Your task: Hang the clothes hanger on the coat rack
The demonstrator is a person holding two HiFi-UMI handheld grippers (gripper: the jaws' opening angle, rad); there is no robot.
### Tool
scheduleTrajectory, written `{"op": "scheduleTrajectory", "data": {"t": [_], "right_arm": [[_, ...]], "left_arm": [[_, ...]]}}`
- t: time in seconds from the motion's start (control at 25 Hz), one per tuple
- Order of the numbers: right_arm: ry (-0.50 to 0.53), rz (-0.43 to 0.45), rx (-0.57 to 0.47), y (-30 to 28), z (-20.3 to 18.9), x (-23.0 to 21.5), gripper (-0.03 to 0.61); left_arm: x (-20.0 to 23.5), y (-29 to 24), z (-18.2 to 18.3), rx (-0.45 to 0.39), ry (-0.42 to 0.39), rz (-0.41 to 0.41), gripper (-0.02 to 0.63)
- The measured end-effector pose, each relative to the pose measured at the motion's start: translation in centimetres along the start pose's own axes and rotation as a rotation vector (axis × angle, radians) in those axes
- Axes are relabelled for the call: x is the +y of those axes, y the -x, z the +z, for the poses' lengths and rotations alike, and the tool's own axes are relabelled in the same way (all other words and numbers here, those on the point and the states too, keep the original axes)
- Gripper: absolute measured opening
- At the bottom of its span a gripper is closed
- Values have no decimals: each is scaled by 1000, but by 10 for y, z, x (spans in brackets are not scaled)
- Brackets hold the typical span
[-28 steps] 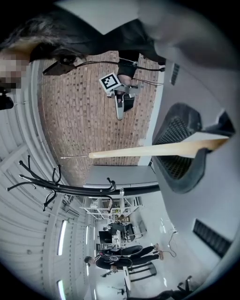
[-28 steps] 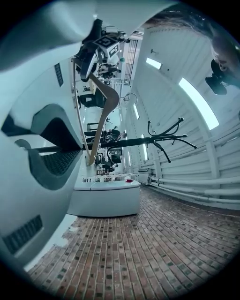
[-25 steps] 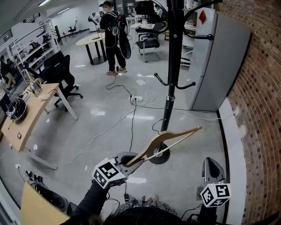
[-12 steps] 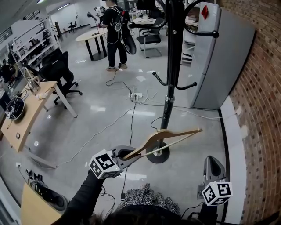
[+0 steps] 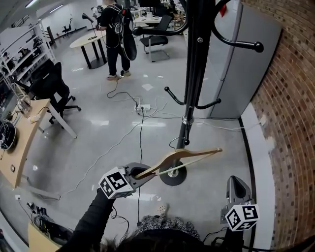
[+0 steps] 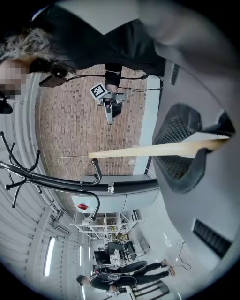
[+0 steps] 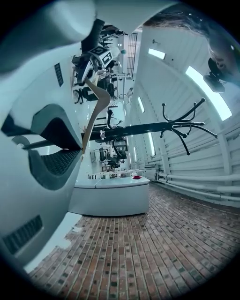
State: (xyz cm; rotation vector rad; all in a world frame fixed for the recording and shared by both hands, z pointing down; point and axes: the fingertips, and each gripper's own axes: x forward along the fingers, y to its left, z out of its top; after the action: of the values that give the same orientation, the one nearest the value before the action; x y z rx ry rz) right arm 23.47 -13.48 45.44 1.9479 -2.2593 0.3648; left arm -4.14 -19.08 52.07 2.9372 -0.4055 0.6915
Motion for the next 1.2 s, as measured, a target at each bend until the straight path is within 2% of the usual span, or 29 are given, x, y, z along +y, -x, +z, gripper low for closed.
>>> {"op": "scheduleTrajectory", "data": {"t": [0.28,0.92,1.2], "right_arm": [[-6,-40,14,-26,5,-4,10],[-62,-186,33,-34,-6,-33,10],[-70,-191,36,-30,-9,-30,9]], "left_arm": [[43,-14,-9,72,-77,-47,41],[93,-76,-16,107,-108,-181,41],[100,-91,-27,130,-116,-204,41]]}}
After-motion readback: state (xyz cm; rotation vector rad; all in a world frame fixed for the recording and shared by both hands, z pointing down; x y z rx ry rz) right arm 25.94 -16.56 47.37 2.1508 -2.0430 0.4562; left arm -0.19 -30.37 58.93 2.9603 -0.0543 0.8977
